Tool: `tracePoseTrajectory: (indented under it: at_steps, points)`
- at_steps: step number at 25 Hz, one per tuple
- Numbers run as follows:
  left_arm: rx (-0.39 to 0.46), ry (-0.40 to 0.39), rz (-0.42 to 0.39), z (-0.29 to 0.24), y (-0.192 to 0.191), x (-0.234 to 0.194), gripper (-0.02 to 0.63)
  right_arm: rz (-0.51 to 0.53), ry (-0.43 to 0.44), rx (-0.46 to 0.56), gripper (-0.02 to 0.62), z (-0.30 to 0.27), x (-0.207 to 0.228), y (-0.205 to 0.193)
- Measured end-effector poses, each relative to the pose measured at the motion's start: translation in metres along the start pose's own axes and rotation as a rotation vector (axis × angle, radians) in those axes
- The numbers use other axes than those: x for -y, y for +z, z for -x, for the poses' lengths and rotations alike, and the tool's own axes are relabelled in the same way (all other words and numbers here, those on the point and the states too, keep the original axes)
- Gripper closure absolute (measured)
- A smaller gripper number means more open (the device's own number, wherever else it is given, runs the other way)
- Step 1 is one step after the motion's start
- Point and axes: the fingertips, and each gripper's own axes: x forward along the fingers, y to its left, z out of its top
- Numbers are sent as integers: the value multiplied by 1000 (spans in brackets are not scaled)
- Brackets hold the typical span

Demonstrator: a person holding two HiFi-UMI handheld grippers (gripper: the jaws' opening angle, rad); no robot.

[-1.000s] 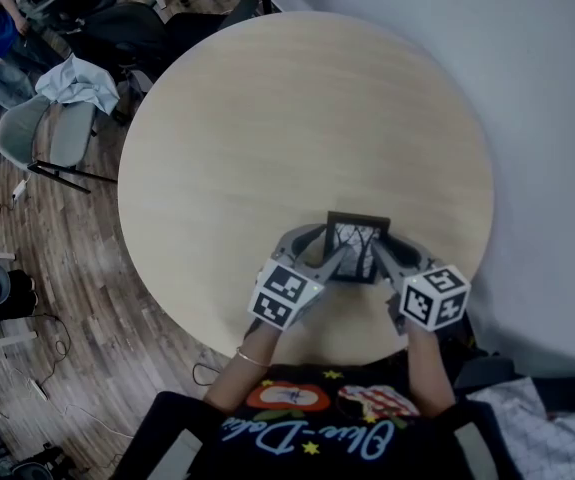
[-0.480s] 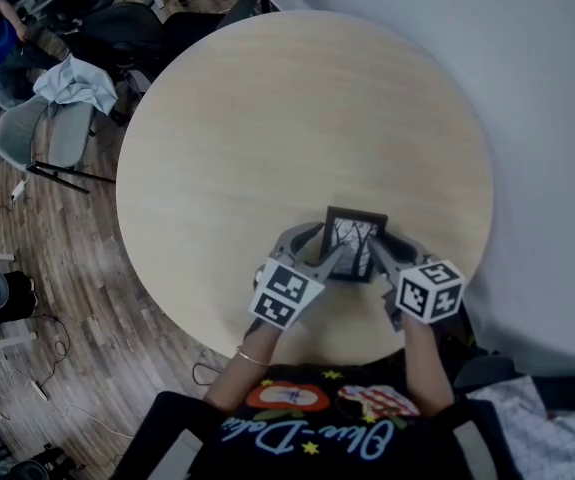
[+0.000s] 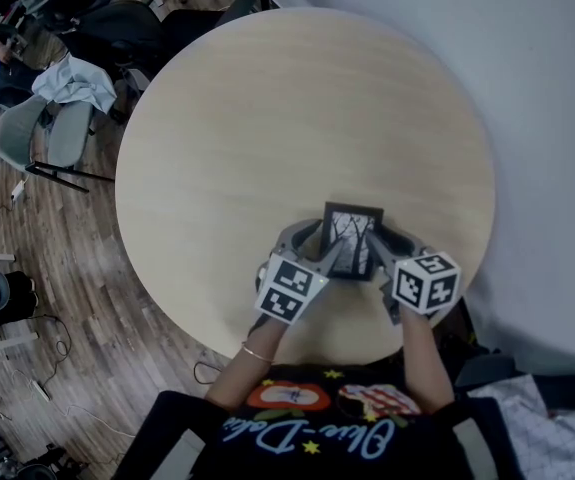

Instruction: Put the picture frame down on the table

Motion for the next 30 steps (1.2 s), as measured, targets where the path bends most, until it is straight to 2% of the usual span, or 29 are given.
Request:
tracePoseTrajectory:
  at_steps: [13,30]
  points:
    - [-42,5,36,-9,-10,-3,425,27,-35,-59,509,-10,7,-6]
    - [-81,88,-20,-18,-18,-3,426,61,-84,-98,508,-19,14,-13]
